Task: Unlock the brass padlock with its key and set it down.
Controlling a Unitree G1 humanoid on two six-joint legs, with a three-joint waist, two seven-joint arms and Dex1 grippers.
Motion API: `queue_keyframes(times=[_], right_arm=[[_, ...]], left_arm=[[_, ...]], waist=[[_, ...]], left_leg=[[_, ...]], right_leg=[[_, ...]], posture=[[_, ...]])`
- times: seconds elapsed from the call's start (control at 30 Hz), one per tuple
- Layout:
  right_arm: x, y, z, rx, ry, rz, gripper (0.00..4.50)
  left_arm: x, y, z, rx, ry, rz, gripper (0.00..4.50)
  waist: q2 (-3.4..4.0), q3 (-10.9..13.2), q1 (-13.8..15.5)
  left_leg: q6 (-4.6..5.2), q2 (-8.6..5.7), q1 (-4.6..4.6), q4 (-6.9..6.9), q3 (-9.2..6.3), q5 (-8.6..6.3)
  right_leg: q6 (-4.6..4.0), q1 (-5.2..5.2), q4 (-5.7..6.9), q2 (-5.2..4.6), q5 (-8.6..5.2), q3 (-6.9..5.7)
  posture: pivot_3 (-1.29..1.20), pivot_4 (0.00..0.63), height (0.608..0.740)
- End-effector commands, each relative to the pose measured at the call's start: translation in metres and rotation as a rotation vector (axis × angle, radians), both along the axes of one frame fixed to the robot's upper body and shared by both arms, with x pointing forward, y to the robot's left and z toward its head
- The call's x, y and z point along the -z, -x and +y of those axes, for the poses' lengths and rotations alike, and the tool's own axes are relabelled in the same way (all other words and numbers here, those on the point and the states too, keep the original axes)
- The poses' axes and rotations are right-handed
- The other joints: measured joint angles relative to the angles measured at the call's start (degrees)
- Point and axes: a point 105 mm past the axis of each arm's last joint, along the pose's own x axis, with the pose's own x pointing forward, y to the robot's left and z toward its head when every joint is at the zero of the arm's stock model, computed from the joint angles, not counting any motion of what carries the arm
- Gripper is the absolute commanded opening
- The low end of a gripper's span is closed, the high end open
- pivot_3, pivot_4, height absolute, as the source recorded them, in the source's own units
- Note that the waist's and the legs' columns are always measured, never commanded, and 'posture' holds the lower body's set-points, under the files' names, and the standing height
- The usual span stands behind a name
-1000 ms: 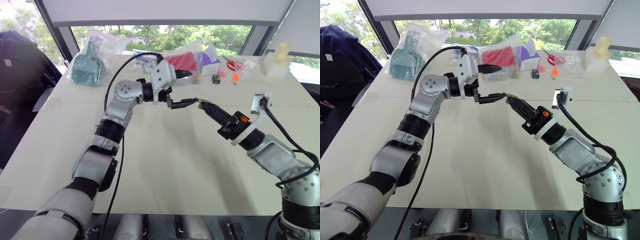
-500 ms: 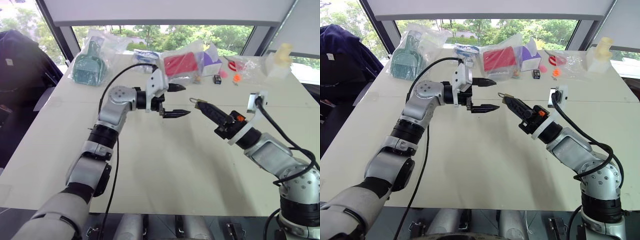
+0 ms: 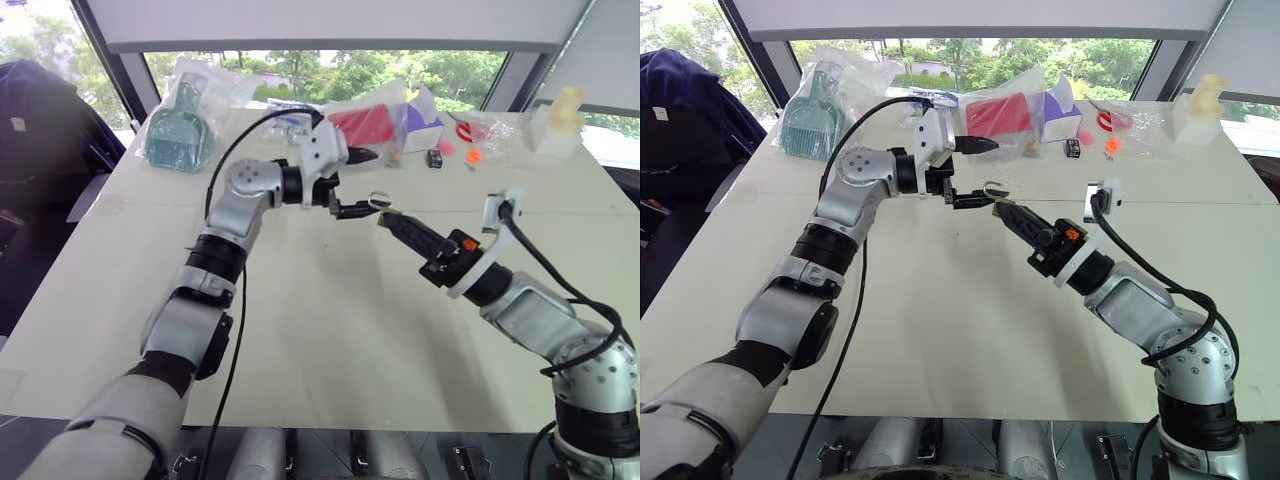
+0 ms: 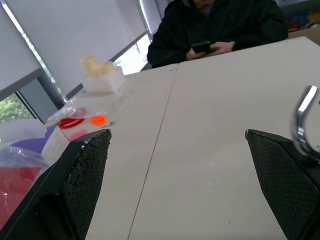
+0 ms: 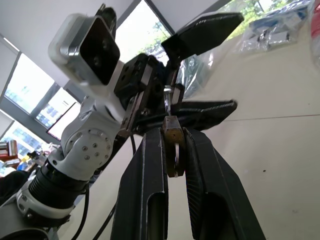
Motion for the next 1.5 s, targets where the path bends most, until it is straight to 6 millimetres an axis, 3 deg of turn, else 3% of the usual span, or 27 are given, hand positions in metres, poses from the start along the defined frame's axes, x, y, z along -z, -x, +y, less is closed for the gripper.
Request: queue_keyframes(times=[0.03,0.2,0.4,0.5,0.6,0.7,0.83,0.97,1.0,1.13,1.23,1.37,1.5], right_arm=[[-0.008,0.006,0.005,-0.018,-0.021,-0.035,0.00],[-0.008,0.005,0.004,-0.003,-0.026,-0.034,0.00],[-0.012,0.002,-0.010,0.041,-0.091,-0.024,0.00],[0.010,-0.006,-0.022,0.098,-0.057,0.091,0.00],[0.052,-0.020,-0.039,0.165,-0.049,0.336,0.00],[0.086,-0.030,-0.044,0.154,-0.049,0.508,0.00],[0.104,-0.041,-0.044,0.112,-0.049,0.610,0.00],[0.113,-0.043,-0.045,0.075,0.013,0.660,0.00],[0.114,-0.044,-0.045,0.072,0.027,0.669,1.00],[0.130,-0.039,-0.048,0.051,0.191,0.698,2.86],[0.130,-0.039,-0.056,0.064,0.298,0.652,4.38],[0.124,-0.034,-0.075,0.102,0.511,0.546,4.46],[0.098,-0.016,-0.111,0.126,0.813,0.306,4.46]], left_arm=[[-0.023,0.004,-0.003,0.020,0.044,-0.066,4.46],[-0.014,0.003,0.001,0.016,0.012,-0.053,4.46],[0.022,-0.010,0.028,-0.076,-0.108,0.028,4.46],[0.032,-0.002,0.045,-0.047,-0.136,0.113,4.46],[0.032,0.025,0.059,0.045,-0.135,0.224,4.46],[0.031,0.051,0.068,0.088,-0.145,0.298,4.46],[0.039,0.072,0.077,0.079,-0.167,0.369,4.46],[0.044,0.079,0.080,0.046,-0.163,0.401,4.46],[0.044,0.080,0.080,0.041,-0.161,0.406,4.50],[0.052,0.080,0.081,0.000,-0.173,0.393,4.50],[0.054,0.083,0.081,-0.001,-0.169,0.410,4.50],[0.057,0.084,0.083,-0.008,-0.170,0.420,4.50],[0.059,0.085,0.086,-0.016,-0.163,0.448,4.50]], waist=[[0.00,0.00,-0.01],[0.00,0.00,-0.03],[0.00,0.00,-0.12],[0.00,0.00,-0.14],[0.00,0.01,-0.42],[0.02,0.03,-0.37],[0.12,0.02,-0.99],[0.14,0.04,-1.40],[0.14,0.04,-1.38],[0.16,0.02,-1.39],[0.15,0.00,-1.25],[0.17,-0.01,-0.62],[0.22,-0.02,0.91]], left_leg=[[0.00,0.00,0.00,0.00,0.00,0.00],[0.00,0.00,0.00,0.00,0.00,0.00],[0.00,0.00,0.02,-0.01,0.00,0.00],[0.00,0.02,0.03,-0.02,0.00,0.00],[0.00,0.04,0.01,-0.02,0.00,0.00],[-0.02,0.03,0.00,-0.02,-0.01,0.01],[-0.03,0.01,0.02,-0.03,-0.01,0.01],[-0.04,0.00,0.02,-0.07,-0.04,0.01],[-0.04,0.00,0.02,-0.08,-0.04,0.01],[-0.04,-0.04,0.01,-0.08,-0.04,0.01],[-0.04,-0.04,0.05,-0.07,-0.04,0.01],[-0.04,-0.12,0.06,-0.07,-0.04,0.00],[-0.04,-0.30,-0.10,-0.09,-0.04,-0.01]], right_leg=[[0.00,0.00,0.00,0.00,0.00,0.00],[0.00,0.00,0.00,0.01,0.00,0.00],[0.00,0.00,0.00,0.01,0.00,0.00],[0.00,0.00,0.01,0.01,0.00,0.00],[-0.03,0.00,0.01,-0.05,-0.01,0.02],[-0.23,-0.01,0.00,-0.18,-0.12,0.05],[-0.28,-0.01,0.00,-0.31,-0.14,0.04],[-0.36,-0.04,0.00,-0.33,-0.19,0.00],[-0.36,-0.04,0.00,-0.33,-0.19,0.00],[-0.36,-0.03,-0.01,-0.36,-0.19,0.01],[-0.37,0.02,-0.02,-0.37,-0.20,0.00],[-0.38,0.06,-0.09,-0.48,-0.20,0.00],[-0.39,0.04,-0.31,-0.75,-0.21,-0.11]], posture=[[0.00,0.150,0.740],[0.00,0.150,0.740],[0.00,0.150,0.740],[0.00,0.150,0.740],[0.00,0.150,0.740],[0.00,0.150,0.740],[0.00,0.150,0.740],[0.00,0.150,0.740],[0.00,0.150,0.740],[0.00,0.150,0.740],[0.00,0.150,0.740],[0.00,0.150,0.740],[0.00,0.150,0.740]])
